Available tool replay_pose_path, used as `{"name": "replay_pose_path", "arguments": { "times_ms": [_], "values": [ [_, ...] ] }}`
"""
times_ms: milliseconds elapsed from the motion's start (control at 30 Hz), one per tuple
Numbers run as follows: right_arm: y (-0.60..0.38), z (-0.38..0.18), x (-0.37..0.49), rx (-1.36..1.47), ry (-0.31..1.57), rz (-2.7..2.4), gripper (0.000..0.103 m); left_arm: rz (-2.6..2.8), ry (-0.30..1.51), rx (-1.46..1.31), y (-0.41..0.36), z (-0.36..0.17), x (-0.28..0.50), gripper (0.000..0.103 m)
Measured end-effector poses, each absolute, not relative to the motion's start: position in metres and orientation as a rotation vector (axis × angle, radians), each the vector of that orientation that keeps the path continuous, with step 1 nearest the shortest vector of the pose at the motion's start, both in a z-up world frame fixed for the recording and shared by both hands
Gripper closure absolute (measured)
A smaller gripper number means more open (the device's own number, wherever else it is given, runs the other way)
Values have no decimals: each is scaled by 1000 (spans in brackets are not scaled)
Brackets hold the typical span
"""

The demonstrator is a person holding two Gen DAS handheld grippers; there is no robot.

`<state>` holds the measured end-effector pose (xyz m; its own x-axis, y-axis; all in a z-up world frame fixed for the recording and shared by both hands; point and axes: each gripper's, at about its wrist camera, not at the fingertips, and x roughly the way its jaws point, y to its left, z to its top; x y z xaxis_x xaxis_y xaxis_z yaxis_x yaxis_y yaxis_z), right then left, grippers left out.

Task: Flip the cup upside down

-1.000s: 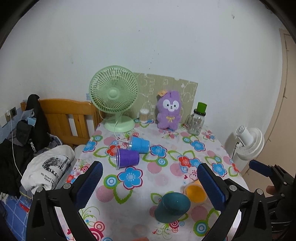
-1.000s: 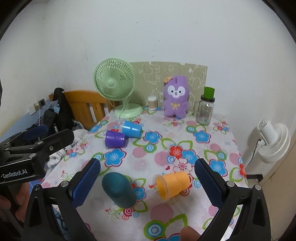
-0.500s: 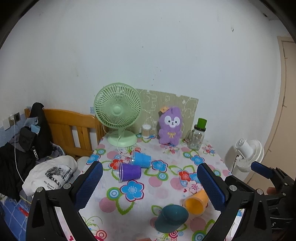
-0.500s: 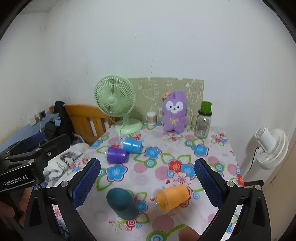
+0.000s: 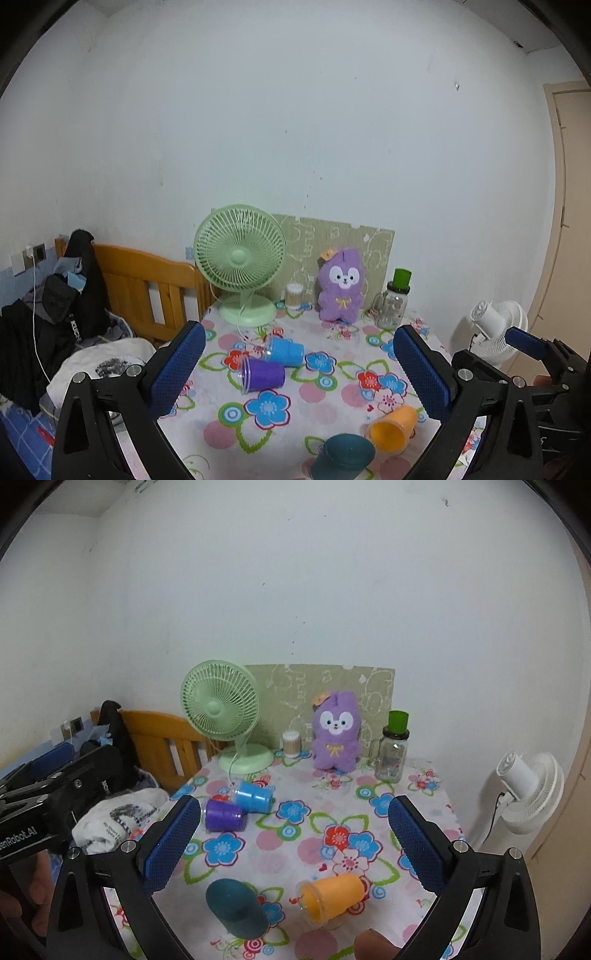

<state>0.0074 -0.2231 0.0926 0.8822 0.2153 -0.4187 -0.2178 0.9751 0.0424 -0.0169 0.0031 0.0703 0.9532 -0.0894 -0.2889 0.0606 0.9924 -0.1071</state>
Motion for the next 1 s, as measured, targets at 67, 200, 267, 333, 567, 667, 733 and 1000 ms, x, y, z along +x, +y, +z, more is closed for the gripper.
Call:
{"name": "replay_pose_path", "arguments": {
  "times_ms": [67,200,267,333,567,667,733,1000],
  "values": [
    [-223,93,6,-7,424,228,0,-71,288,-89,2,71,-18,0],
    [-223,92,7,-3,426,221,0,-69,290,-83,1,70,-17,0],
    [-224,92,8,3,427,219,0,-70,293,-82,1,70,-17,0],
    [-224,93,8,2,425,220,0,-71,297,-82,1,70,-16,0],
    [-225,92,10,3,430,224,0,-69,302,-78,1,69,-14,0],
    [-225,92,10,6,431,227,0,-68,305,-80,0,67,-13,0],
    [-225,92,9,3,433,227,0,-65,308,-79,-1,66,-13,0],
    [-223,91,9,5,435,228,0,-58,308,-73,-3,65,-15,0]
  ]
}}
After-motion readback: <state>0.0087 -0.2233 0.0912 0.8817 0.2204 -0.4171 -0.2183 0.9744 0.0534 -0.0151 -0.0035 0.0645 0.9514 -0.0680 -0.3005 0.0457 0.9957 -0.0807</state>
